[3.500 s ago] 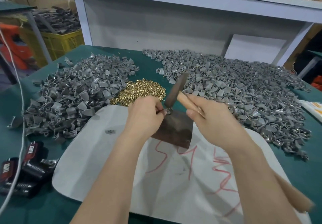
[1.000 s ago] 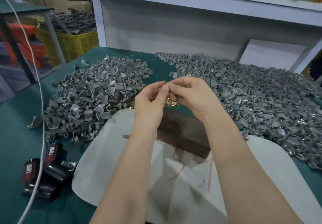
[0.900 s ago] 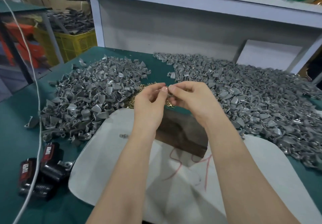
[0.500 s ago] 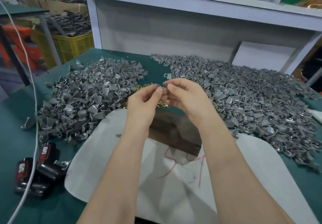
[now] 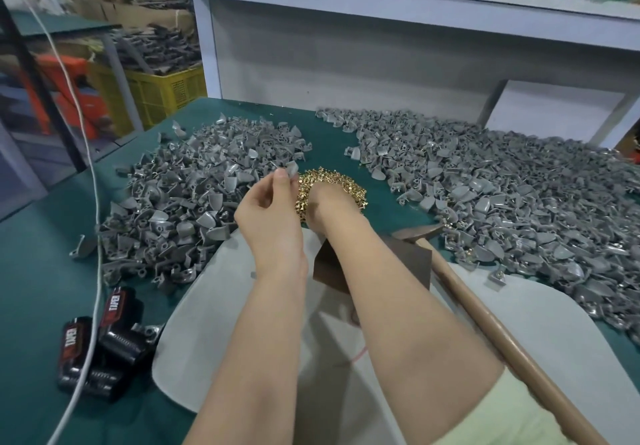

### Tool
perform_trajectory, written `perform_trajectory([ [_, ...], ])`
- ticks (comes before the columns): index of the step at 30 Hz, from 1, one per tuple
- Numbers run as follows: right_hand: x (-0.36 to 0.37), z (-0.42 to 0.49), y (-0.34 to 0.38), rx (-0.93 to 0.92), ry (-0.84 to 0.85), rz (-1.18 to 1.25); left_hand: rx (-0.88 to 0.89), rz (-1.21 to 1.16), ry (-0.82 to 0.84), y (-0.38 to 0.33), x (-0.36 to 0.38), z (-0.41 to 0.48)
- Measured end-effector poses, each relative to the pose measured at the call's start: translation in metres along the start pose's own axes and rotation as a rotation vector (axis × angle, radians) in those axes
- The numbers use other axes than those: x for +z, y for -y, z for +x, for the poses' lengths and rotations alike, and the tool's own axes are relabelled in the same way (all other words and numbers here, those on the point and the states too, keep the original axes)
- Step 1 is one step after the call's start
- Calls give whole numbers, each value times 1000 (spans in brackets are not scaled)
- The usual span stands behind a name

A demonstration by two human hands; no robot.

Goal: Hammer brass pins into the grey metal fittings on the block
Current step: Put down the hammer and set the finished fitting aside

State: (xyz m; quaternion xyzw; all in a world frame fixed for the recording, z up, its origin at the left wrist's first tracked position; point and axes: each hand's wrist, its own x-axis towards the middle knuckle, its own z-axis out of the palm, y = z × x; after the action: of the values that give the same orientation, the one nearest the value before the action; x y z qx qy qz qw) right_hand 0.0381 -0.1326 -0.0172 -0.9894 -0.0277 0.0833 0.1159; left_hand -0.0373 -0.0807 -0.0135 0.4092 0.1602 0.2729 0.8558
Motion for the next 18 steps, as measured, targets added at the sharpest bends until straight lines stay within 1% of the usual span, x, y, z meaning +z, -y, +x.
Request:
perform_trajectory([
  [5, 0, 3, -3, -13, -4, -42, -20, 16, 18, -1, 1, -4],
  [7, 0, 3, -4, -17, -35, -22, 7, 113, 71, -1, 1, -5],
  [9, -6, 1, -11, -15, -126, 55, 44, 266, 139, 1, 1, -6],
  [11, -18, -5, -26, -2, -252, 241, 100, 379, 210, 2, 1, -8],
  [13, -34, -21, -46, -17, -316, 581, 193, 516, 302, 3, 2, -10],
  [15, -46, -43, -68, -38, -330, 922, 256, 681, 432, 6, 4, -16],
  [16, -50, -55, -78, -47, -330, 1023, 274, 773, 499, 9, 4, -19],
  [18, -50, -77, -95, -54, -326, 1111, 297, 975, 619, 15, 6, -25],
])
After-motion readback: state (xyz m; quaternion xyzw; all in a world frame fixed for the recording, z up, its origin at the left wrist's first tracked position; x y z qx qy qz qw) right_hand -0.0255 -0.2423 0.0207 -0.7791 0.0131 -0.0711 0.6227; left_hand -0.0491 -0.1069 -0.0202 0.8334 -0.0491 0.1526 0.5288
